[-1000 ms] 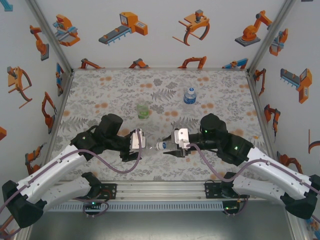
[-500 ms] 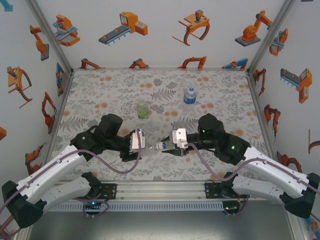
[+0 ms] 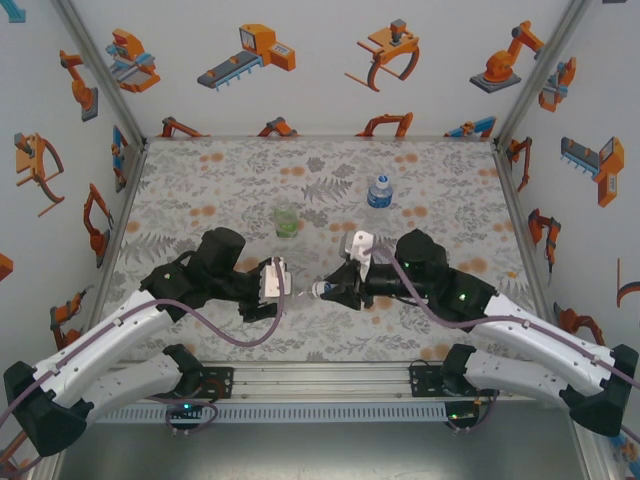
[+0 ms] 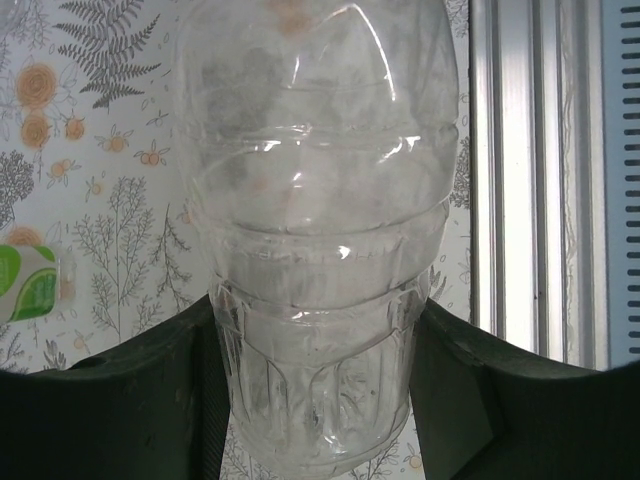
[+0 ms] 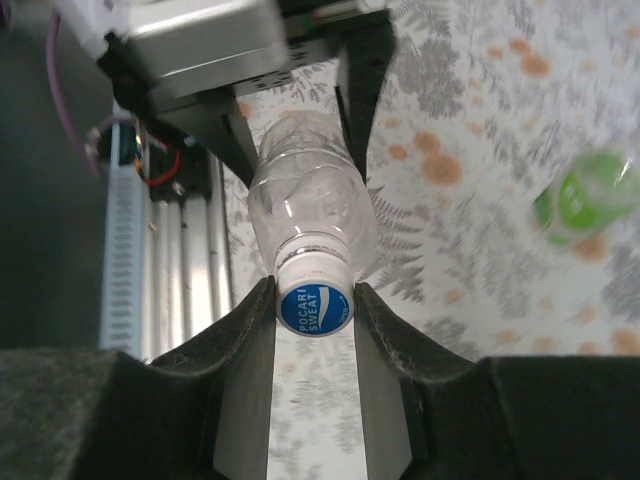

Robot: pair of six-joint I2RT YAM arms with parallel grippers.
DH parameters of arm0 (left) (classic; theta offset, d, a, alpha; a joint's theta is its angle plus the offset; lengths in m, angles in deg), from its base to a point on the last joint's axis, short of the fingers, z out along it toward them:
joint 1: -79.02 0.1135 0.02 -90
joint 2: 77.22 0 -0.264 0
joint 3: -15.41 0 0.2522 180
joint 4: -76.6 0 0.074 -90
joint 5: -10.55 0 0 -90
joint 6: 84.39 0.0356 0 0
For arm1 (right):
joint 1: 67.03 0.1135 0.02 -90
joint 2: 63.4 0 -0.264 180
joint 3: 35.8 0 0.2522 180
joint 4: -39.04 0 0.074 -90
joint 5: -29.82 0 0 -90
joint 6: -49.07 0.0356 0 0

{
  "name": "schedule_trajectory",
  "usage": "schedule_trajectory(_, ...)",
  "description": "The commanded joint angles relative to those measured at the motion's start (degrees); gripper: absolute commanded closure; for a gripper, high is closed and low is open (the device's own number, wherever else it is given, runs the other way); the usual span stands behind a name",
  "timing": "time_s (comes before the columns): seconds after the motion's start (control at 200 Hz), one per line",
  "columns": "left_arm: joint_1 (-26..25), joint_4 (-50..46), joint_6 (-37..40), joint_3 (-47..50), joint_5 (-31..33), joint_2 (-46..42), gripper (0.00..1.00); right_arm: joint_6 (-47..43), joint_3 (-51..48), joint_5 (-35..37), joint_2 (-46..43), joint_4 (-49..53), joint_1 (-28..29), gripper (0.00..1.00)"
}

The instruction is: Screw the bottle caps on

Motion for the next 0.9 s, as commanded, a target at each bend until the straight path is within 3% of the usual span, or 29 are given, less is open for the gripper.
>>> schedule_trajectory(0.0, -0.23, 1.04, 0.99, -1.38, -3.21, -1.0, 1.0, 27.7, -0.81, 11.8, 1.25, -1.1, 0.07, 0.91)
schedule_trajectory(0.15, -0.23, 1.39, 1.03, -1.42, -3.13, -0.98, 1.0, 55.18, -2.25, 14.69, 2.53, -0.85, 0.17, 0.92)
schedule_trajectory(0.391, -0.23, 2.0, 0.86, -1.05, -3.13, -1.07, 1.0, 80.66, -2.75, 16.31, 3.45, 1.48, 0.17, 1.0)
schedule_trajectory(0.491, -0.23, 2.0, 0.85, -1.05, -3.14, -1.24, 1.0, 79.28, -1.55, 16.96, 3.75, 1.93, 0.17, 0.96)
schedule_trajectory(0.661, -0.25, 2.3, 0.93, -0.96, -2.87, -1.19, 1.0, 70.95, 1.21, 18.64, 3.91, 6.28, 0.07, 0.7)
schedule_trajectory(0.896, -0.25, 2.33, 0.94, -0.79, -2.79, -1.74, 1.0, 66.79, 0.94, 23.17, 2.67, 9.41, -0.04, 0.63)
